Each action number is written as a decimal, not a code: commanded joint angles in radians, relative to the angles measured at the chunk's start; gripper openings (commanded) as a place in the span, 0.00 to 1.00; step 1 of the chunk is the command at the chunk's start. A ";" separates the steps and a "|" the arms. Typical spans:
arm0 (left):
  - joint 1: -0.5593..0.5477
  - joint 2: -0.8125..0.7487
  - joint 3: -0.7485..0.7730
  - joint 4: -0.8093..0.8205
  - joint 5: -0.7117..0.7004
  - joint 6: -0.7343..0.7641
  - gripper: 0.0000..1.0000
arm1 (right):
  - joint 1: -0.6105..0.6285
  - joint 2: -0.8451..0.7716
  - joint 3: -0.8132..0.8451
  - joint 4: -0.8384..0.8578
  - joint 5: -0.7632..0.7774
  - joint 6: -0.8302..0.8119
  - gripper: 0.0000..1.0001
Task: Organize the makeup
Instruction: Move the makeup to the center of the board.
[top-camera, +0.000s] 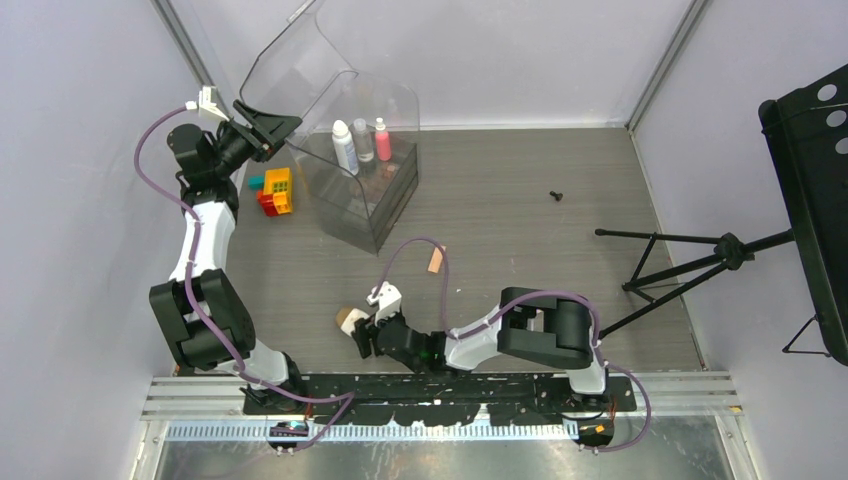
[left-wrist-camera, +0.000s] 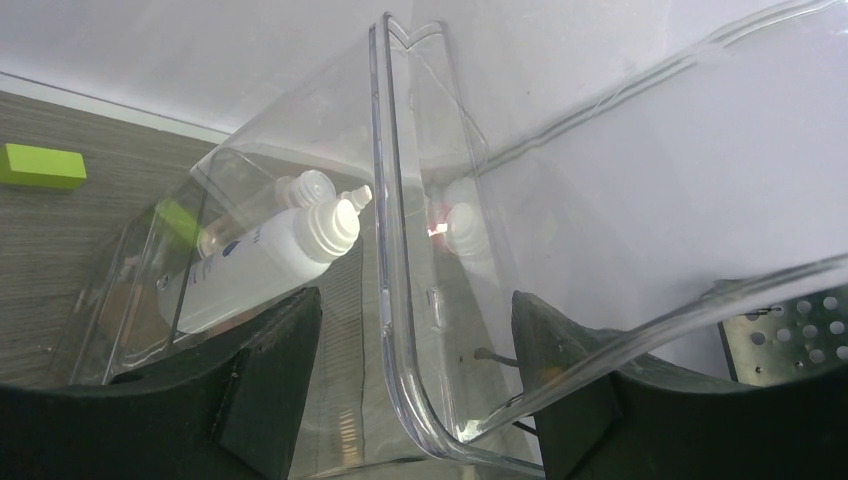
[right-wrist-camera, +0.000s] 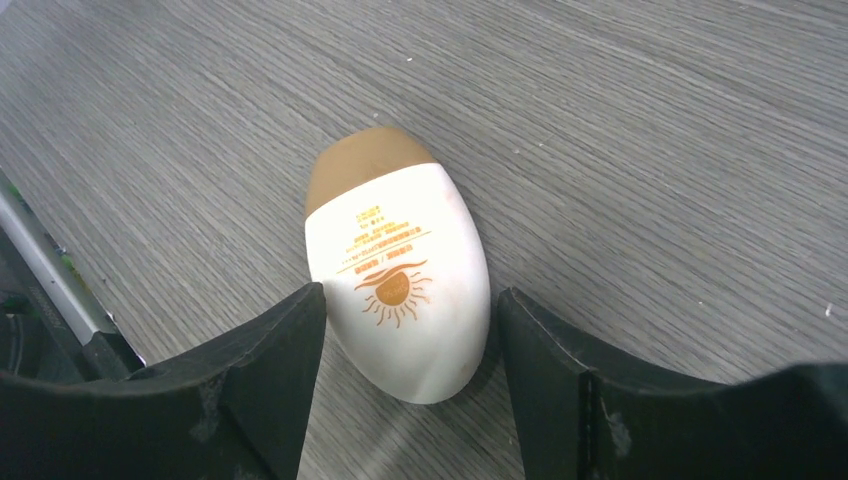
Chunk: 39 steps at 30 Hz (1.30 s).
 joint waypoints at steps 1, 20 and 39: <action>0.005 -0.011 -0.003 0.054 0.015 0.003 0.73 | 0.000 0.031 -0.017 0.024 0.043 0.029 0.66; 0.003 -0.011 -0.001 0.054 0.016 -0.001 0.73 | -0.001 -0.020 -0.122 0.067 0.163 0.047 0.43; 0.004 -0.002 -0.001 0.083 0.021 -0.028 0.73 | 0.000 -0.045 0.095 -0.046 0.371 0.015 0.81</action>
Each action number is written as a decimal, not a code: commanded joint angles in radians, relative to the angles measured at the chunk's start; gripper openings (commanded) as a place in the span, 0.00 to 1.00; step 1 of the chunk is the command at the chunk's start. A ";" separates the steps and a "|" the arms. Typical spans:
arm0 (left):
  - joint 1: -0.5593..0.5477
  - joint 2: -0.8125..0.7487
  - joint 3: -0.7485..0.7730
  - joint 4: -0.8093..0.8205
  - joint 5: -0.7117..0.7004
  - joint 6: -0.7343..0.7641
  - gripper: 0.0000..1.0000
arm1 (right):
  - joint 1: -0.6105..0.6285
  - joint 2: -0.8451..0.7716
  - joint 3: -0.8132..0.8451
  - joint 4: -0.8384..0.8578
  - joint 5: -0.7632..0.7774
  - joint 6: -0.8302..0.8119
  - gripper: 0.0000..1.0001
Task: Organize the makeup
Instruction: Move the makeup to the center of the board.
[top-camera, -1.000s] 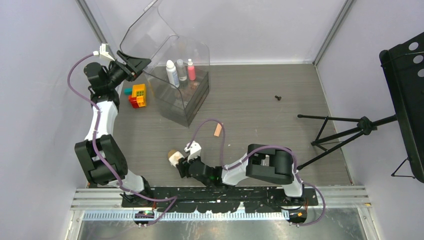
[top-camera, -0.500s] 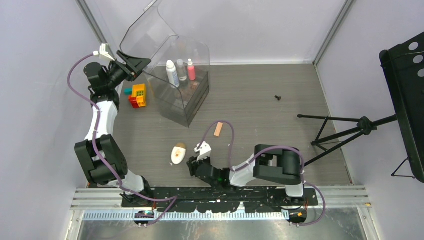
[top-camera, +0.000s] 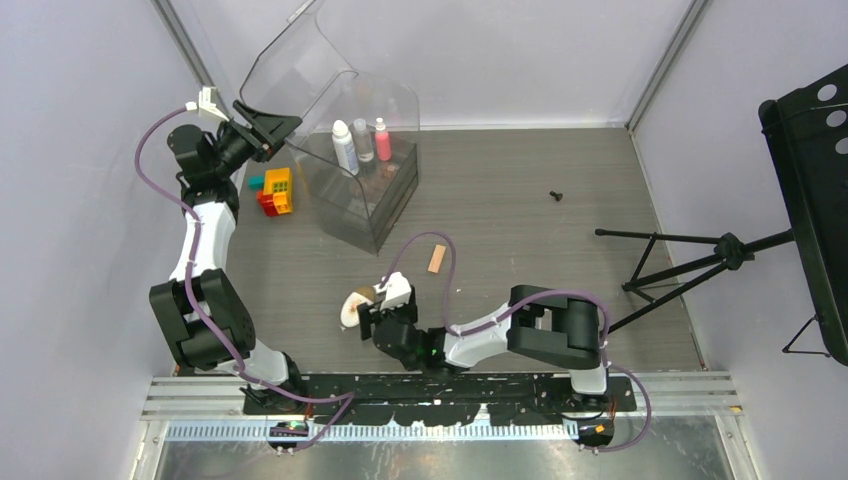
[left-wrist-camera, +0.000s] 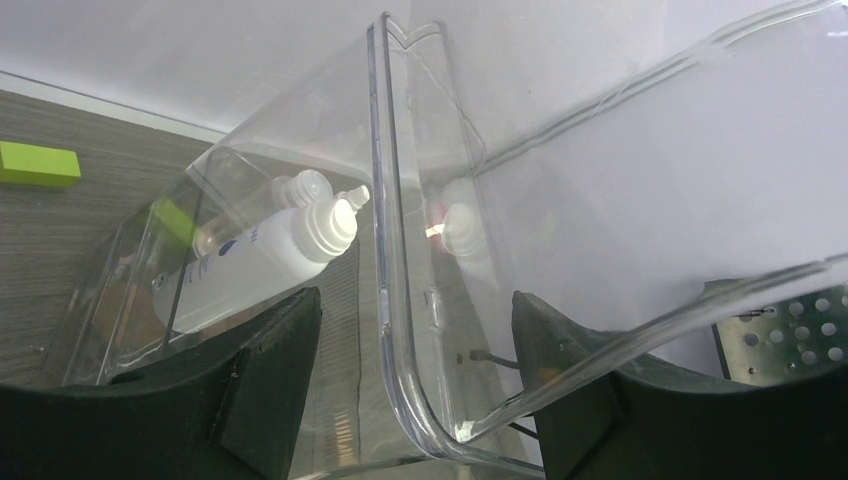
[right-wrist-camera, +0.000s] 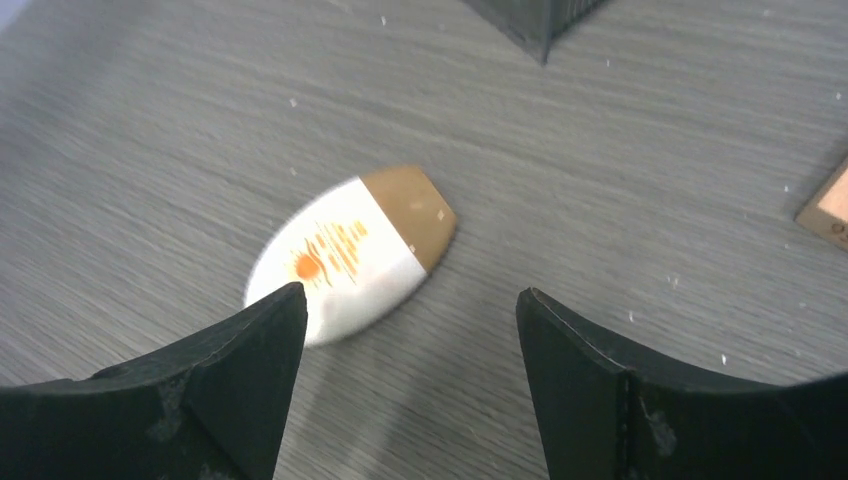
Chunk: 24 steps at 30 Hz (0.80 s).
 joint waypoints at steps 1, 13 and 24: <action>0.004 -0.001 0.004 0.077 0.020 -0.020 0.73 | -0.001 0.003 0.098 0.043 0.099 -0.001 0.82; 0.004 -0.002 0.002 0.088 0.022 -0.026 0.73 | -0.029 0.200 0.403 -0.227 0.204 0.012 0.84; 0.003 0.003 -0.003 0.102 0.024 -0.033 0.73 | -0.029 0.259 0.449 -0.380 0.247 -0.012 0.83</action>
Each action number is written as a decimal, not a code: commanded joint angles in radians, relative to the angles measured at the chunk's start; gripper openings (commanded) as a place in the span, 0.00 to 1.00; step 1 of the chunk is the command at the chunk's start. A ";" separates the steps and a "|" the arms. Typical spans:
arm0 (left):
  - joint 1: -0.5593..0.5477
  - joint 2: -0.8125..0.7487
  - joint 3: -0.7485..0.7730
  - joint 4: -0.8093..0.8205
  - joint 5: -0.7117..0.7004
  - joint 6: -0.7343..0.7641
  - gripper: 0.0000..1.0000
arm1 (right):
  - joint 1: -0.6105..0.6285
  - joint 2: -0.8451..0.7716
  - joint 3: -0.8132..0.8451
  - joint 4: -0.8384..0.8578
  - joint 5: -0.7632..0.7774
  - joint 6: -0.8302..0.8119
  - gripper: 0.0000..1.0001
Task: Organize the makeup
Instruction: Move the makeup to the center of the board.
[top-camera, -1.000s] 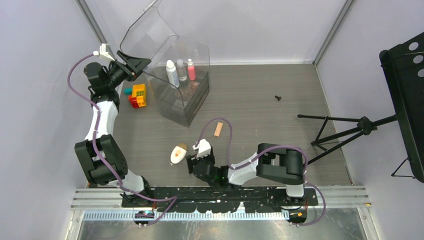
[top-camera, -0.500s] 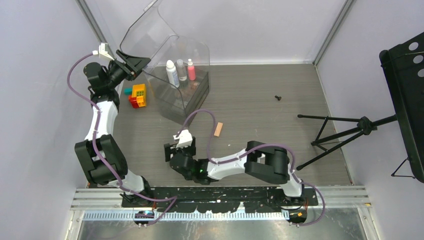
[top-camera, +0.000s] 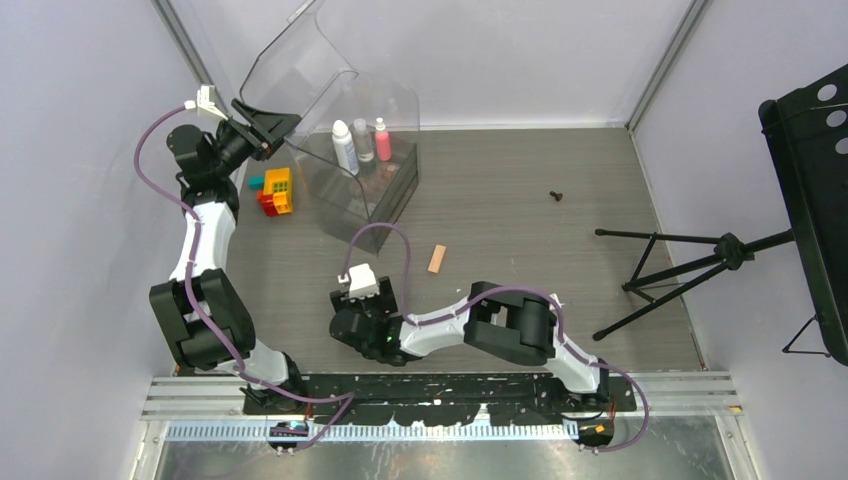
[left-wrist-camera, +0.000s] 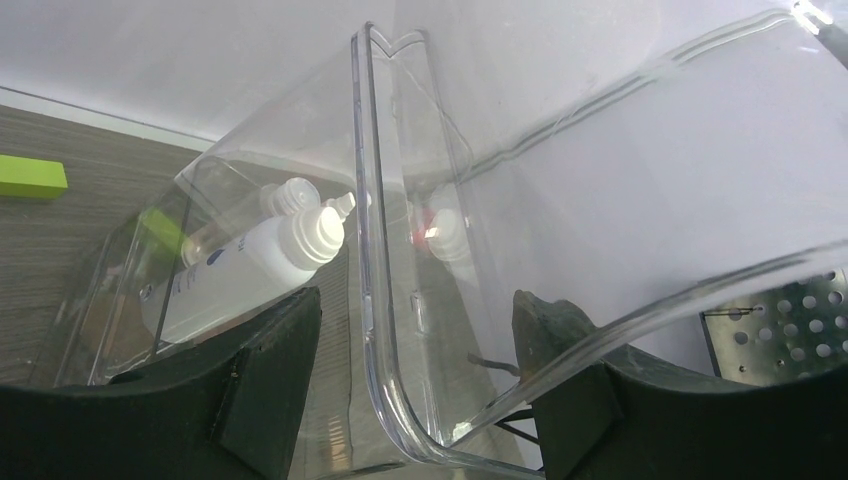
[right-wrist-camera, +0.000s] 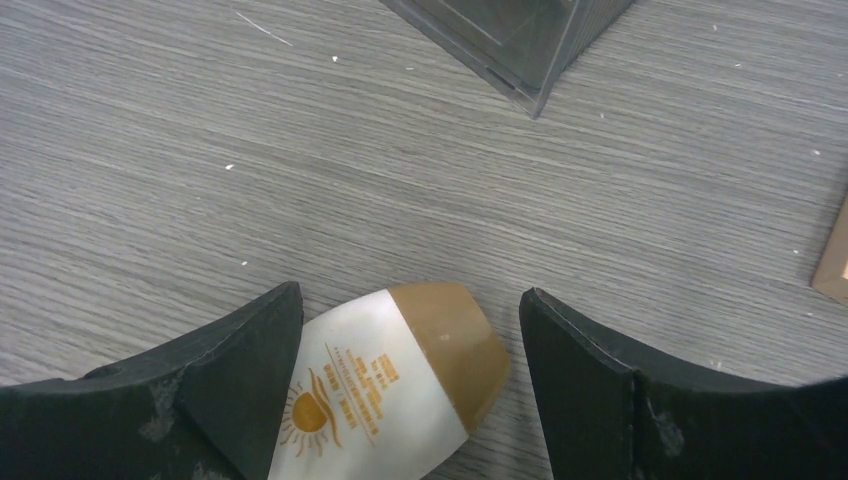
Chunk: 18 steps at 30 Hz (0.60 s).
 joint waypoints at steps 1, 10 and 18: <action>0.003 0.004 -0.001 0.058 0.021 0.001 0.73 | -0.002 -0.014 0.006 -0.073 0.089 -0.012 0.83; 0.004 0.003 -0.002 0.058 0.021 -0.002 0.73 | -0.003 -0.152 -0.222 -0.155 0.093 0.134 0.83; 0.003 0.005 -0.002 0.058 0.021 -0.001 0.73 | -0.002 -0.352 -0.379 -0.404 0.082 0.342 0.83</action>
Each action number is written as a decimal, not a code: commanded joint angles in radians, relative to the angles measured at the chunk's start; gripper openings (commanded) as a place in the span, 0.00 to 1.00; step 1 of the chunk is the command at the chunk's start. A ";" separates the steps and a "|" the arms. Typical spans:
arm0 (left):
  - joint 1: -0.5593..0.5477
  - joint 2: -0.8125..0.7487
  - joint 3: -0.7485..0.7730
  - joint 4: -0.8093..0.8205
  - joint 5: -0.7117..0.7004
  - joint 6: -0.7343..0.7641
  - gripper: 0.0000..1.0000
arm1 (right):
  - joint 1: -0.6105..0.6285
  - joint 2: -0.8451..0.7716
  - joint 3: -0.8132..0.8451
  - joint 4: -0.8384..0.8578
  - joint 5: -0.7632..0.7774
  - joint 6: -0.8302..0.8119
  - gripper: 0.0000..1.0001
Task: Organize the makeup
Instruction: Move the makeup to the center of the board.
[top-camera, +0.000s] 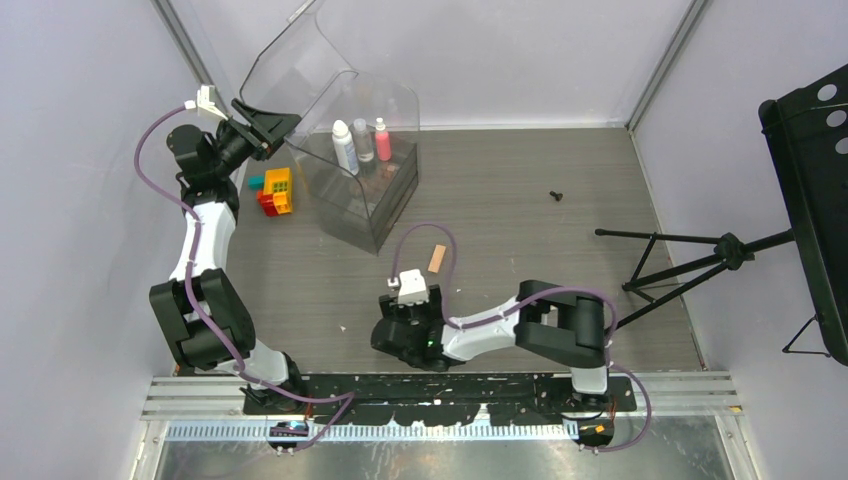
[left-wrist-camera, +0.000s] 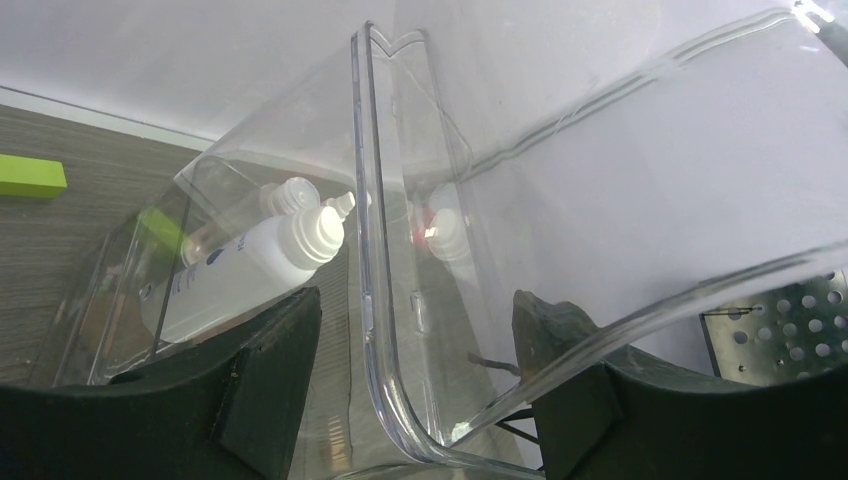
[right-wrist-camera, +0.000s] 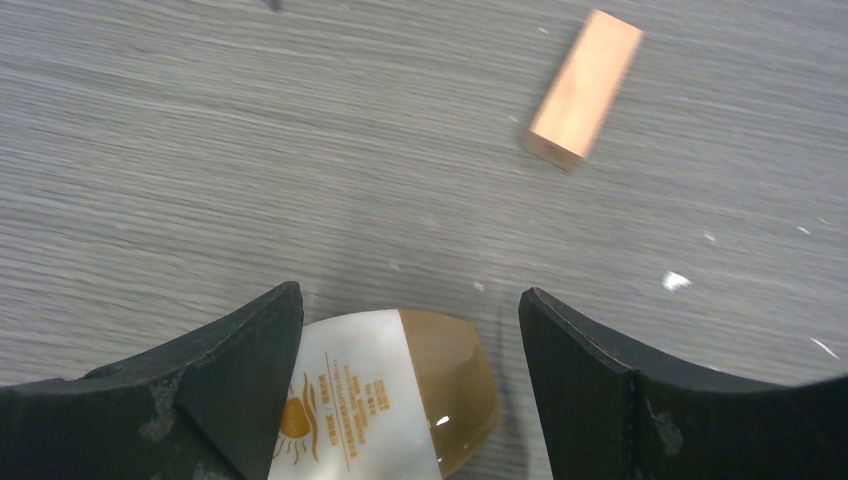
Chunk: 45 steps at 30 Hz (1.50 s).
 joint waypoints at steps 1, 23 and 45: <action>0.004 0.003 -0.003 0.056 0.019 0.000 0.73 | -0.002 -0.113 -0.062 -0.218 0.008 0.132 0.83; 0.003 0.007 -0.004 0.056 0.020 0.005 0.73 | -0.194 -0.468 0.045 -0.418 -0.787 -0.519 0.80; 0.004 0.009 -0.001 0.056 0.020 0.003 0.74 | -0.327 -0.275 0.088 -0.466 -1.058 -0.287 0.76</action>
